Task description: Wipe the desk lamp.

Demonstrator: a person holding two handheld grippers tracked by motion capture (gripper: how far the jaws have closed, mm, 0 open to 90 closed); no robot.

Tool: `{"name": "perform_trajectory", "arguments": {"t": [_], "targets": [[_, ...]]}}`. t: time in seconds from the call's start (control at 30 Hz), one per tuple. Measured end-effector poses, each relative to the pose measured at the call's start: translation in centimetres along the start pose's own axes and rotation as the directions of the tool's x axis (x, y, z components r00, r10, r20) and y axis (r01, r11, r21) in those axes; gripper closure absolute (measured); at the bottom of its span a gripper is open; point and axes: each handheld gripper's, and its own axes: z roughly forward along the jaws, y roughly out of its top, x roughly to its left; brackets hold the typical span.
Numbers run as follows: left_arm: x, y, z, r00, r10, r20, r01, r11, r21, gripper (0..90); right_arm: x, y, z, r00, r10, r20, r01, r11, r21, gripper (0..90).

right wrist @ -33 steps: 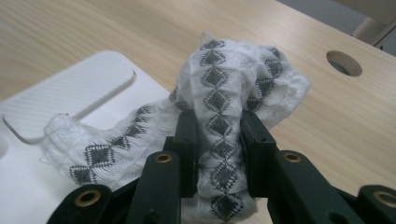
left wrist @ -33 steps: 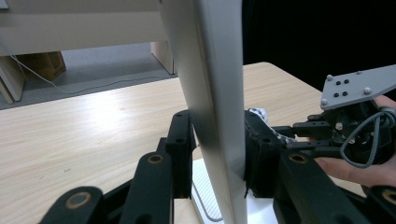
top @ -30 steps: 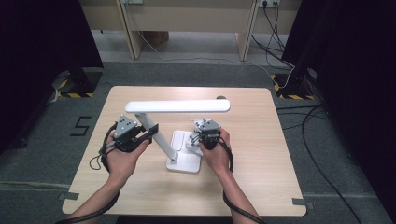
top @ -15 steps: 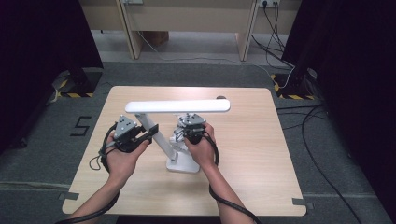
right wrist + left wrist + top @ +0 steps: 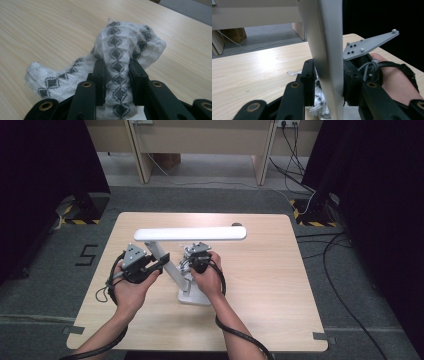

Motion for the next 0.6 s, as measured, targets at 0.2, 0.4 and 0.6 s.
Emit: {"name": "perform_trajectory", "arguments": {"t": [0.2, 0.4, 0.6], "targets": [[0.0, 0.0, 0.0, 1.0000, 0.001, 0.001, -0.001, 1.0000, 0.000, 66.9, -0.2, -0.3, 0.4, 0.9998, 0.020, 0.004, -0.020, 1.000, 0.021, 71.4], [-0.1, 0.0, -0.1, 1.0000, 0.003, -0.003, -0.003, 1.0000, 0.000, 67.3, -0.6, -0.7, 0.3, 0.9999, 0.010, 0.008, -0.010, 1.000, 0.019, 71.3], [-0.2, 0.0, -0.1, 0.9999, 0.007, -0.009, -0.007, 1.0000, 0.001, 67.6, -1.8, -1.4, -0.5, 0.9994, 0.012, 0.032, -0.014, 0.999, 0.038, 71.3]]}}
